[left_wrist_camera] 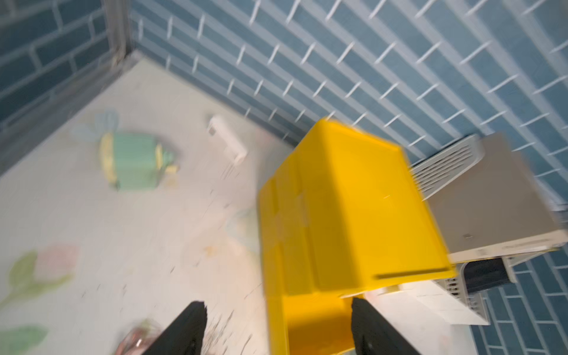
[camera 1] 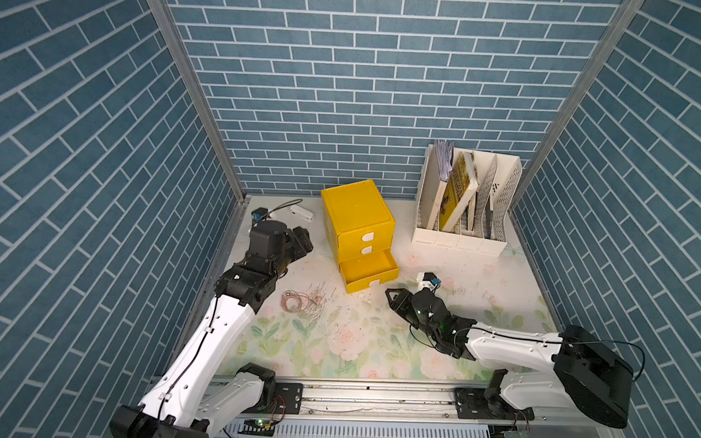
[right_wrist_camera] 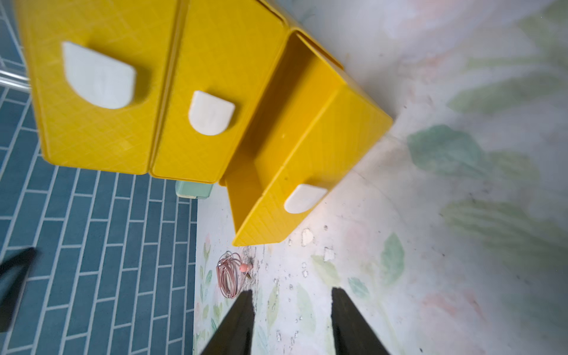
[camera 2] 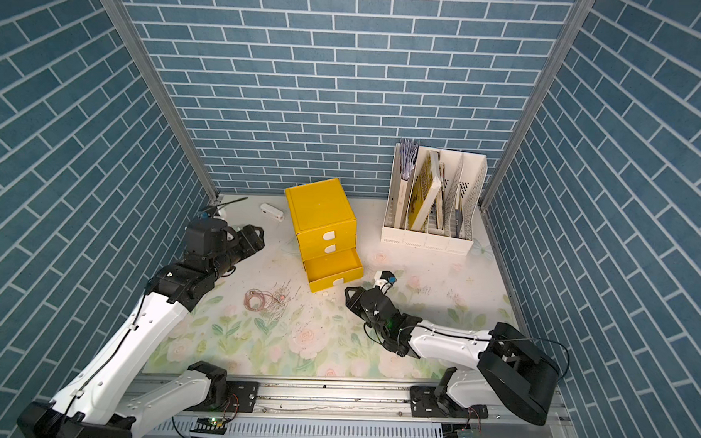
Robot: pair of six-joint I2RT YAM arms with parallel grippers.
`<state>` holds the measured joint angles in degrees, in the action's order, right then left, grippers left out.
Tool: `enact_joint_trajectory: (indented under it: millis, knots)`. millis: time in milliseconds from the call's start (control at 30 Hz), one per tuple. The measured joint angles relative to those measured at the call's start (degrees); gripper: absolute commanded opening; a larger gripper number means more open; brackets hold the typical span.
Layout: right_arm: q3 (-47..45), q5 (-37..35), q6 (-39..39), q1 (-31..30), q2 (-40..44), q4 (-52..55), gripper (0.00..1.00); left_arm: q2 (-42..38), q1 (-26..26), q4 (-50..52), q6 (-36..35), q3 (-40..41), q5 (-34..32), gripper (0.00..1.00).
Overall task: Place the wired earphones into the drawer by color
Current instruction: Pick up the wired earphones from the center of the board.
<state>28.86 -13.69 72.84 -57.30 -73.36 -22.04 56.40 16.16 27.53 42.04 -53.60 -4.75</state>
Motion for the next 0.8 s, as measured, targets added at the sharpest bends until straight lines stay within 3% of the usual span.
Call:
enact_joint_trajectory:
  millis: [233, 367, 533, 800]
  knots:
    - [1.55, -0.42, -6.32, 0.44, 6.84, 8.85, 0.46, -1.18, -0.42, 2.16, 10.49, 13.2, 4.48, 0.74]
    - [0.61, -1.77, -6.91, 0.48, 10.16, 11.69, 0.48, 2.58, -0.61, 1.7, 16.46, 13.44, 4.81, 0.74]
    - [-1.86, -3.78, -6.91, 0.81, 14.29, 14.56, 0.48, 13.33, -1.25, 2.38, 21.99, 11.82, 4.66, 0.72]
    - [-3.5, -5.64, -7.19, 1.7, 17.46, 17.4, 0.48, 23.61, -2.6, 2.91, 24.65, 8.24, 4.15, 0.69]
